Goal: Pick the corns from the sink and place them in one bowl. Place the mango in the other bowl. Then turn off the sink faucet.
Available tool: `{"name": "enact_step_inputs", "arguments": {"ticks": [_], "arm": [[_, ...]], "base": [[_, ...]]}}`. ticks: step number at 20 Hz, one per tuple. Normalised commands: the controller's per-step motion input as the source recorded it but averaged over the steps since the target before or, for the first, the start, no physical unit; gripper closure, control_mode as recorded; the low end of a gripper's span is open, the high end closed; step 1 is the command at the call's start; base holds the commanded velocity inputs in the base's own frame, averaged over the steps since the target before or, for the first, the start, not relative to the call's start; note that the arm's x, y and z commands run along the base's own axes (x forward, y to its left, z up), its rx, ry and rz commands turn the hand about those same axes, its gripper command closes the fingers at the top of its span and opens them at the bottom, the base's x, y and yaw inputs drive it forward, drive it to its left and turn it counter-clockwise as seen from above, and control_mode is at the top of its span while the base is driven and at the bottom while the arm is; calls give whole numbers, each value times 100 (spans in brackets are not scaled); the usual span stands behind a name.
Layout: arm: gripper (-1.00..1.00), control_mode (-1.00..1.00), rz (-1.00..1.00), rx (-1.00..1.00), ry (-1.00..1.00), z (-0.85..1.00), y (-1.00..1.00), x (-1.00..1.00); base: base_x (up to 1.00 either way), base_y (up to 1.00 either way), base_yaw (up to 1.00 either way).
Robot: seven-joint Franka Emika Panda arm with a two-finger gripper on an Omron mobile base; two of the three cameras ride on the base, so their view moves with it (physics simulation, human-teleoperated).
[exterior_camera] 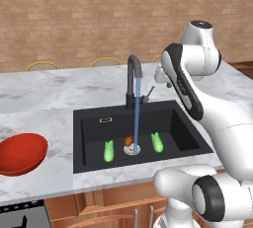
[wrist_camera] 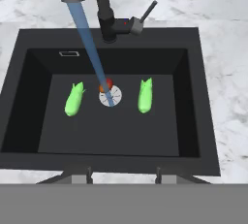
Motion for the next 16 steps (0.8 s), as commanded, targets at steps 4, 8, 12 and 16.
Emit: {"name": "enact_step_inputs", "arguments": {"ticks": [4, 8, 12, 16], "arm": [[-100, -100, 0, -1, 0, 0, 0, 0], [-100, -100, 0, 0, 0, 0, 0, 0], [-100, -100, 0, 0, 0, 0, 0, 0], [-100, -100, 0, 0, 0, -10, 0, -14]], "base": [[0, 0, 0], [0, 0, 0], [0, 0, 0], [0, 0, 0]]}}
